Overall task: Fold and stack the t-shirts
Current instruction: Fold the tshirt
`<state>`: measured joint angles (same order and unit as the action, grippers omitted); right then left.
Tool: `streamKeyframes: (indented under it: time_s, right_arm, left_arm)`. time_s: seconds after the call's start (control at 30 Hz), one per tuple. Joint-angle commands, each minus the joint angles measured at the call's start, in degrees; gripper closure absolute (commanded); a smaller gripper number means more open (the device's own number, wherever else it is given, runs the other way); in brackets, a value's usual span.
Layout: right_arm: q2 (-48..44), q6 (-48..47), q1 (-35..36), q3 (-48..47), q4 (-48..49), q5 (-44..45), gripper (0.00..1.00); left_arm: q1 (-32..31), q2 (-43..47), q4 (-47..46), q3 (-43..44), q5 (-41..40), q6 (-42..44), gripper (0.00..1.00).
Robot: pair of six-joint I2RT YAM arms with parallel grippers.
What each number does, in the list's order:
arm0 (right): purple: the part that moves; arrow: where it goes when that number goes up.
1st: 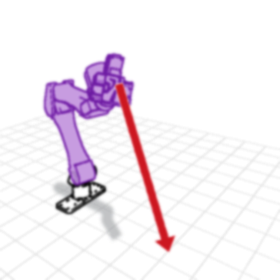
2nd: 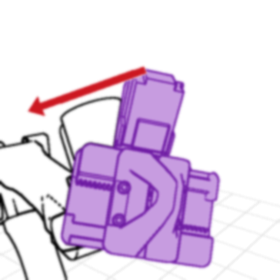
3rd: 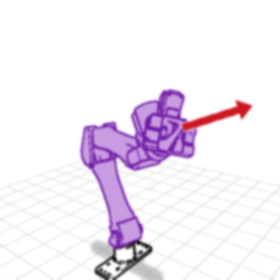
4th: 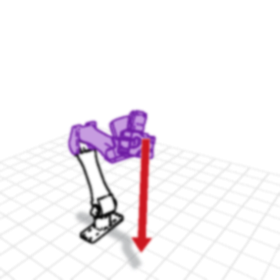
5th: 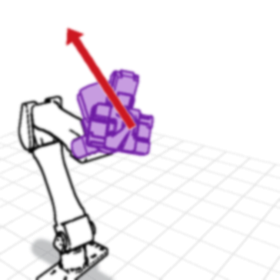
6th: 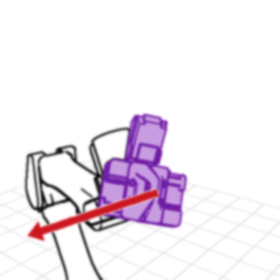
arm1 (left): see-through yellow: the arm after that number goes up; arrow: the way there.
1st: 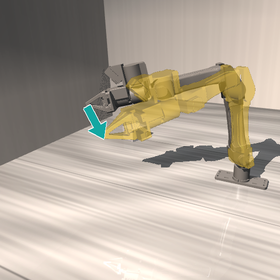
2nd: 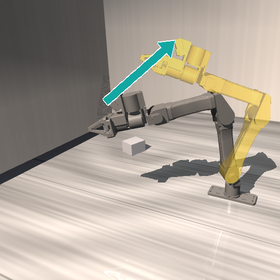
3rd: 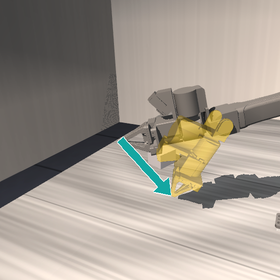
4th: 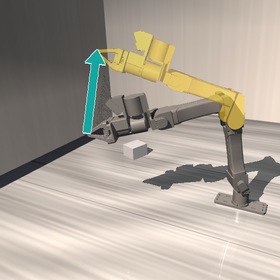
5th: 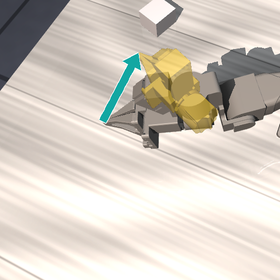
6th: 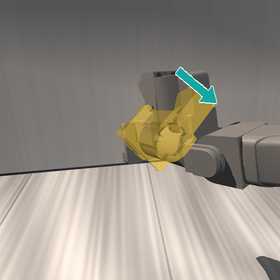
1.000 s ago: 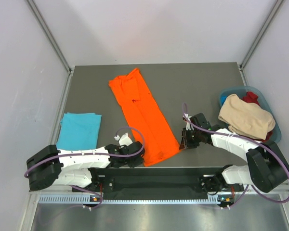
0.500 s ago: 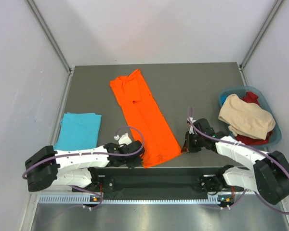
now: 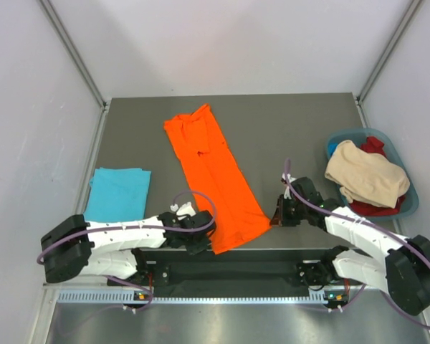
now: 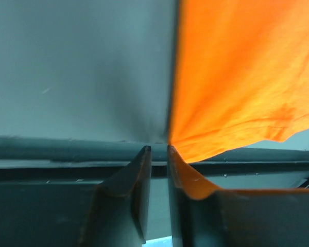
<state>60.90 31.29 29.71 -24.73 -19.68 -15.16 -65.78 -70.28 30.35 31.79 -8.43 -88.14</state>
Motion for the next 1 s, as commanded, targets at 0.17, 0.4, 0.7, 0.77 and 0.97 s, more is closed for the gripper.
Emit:
streamKeyframes:
  time_s: [0.17,0.4,0.7,0.77,0.97]
  right_arm:
    - [-3.2,1.1,1.0,-0.1,-1.9,0.9,0.7]
    - [2.0,-1.7,0.9,-12.4,0.3,2.4,0.56]
    - [29.1,-15.4,-1.2,-43.2,9.8,-0.2,0.57]
    - [33.5,-15.9,-2.5,-50.1,8.6,-2.9,0.58]
    - [40.3,-16.7,-3.1,-54.7,7.1,-9.6,0.59]
  left_arm:
    - [2.1,5.1,8.2,6.2,-4.7,3.5,0.61]
    - [37.4,10.6,4.6,15.8,1.0,32.8,0.56]
    - [62.5,-11.2,-16.4,27.9,19.0,43.0,0.56]
    - [64.7,-16.7,-22.5,30.8,21.3,42.5,0.55]
    - [67.1,-33.1,-27.6,42.0,23.1,44.3,0.53]
